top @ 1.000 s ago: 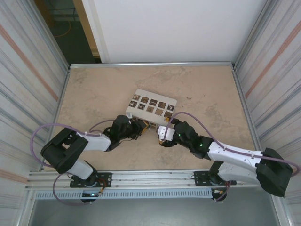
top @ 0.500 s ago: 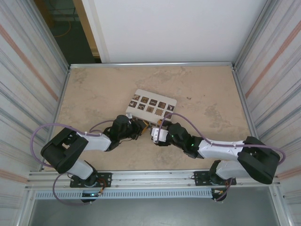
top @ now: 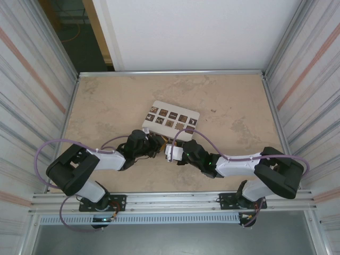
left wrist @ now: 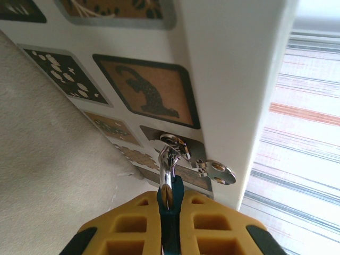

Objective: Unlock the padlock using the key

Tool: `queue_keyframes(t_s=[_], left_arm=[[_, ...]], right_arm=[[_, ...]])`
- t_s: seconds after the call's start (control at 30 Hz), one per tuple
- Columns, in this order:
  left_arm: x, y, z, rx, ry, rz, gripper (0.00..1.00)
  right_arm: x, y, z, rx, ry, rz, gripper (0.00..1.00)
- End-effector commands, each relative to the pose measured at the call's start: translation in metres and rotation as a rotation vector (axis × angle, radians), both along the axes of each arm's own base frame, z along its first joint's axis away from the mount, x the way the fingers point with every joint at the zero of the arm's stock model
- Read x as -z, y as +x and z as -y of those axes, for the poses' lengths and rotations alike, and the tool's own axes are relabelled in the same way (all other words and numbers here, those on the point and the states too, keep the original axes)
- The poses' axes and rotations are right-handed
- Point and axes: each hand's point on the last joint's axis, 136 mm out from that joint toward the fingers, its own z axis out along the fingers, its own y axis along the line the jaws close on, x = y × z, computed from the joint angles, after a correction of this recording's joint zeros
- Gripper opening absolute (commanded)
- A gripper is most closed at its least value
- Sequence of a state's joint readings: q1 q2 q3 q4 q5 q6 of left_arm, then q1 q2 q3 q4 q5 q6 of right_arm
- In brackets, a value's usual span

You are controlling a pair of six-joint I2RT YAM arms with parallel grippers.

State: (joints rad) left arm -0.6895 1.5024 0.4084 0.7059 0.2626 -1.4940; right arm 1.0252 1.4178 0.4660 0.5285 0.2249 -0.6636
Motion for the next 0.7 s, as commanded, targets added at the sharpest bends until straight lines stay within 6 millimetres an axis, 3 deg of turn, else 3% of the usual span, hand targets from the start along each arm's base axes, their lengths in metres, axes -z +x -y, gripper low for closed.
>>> queue_keyframes(t_s=[0.0,0.67], left_arm=[[-0.025,0.007,0.012,0.018,-0.060,0.055,0.00],[-0.023,0.007,0.012,0.016,-0.066,0.047,0.00]], right_arm=[[-0.017,0.010,-0.009,0.032,0.047,0.055,0.37],[-0.003,0.013,-0.021,0.041,0.017,0.071,0.21]])
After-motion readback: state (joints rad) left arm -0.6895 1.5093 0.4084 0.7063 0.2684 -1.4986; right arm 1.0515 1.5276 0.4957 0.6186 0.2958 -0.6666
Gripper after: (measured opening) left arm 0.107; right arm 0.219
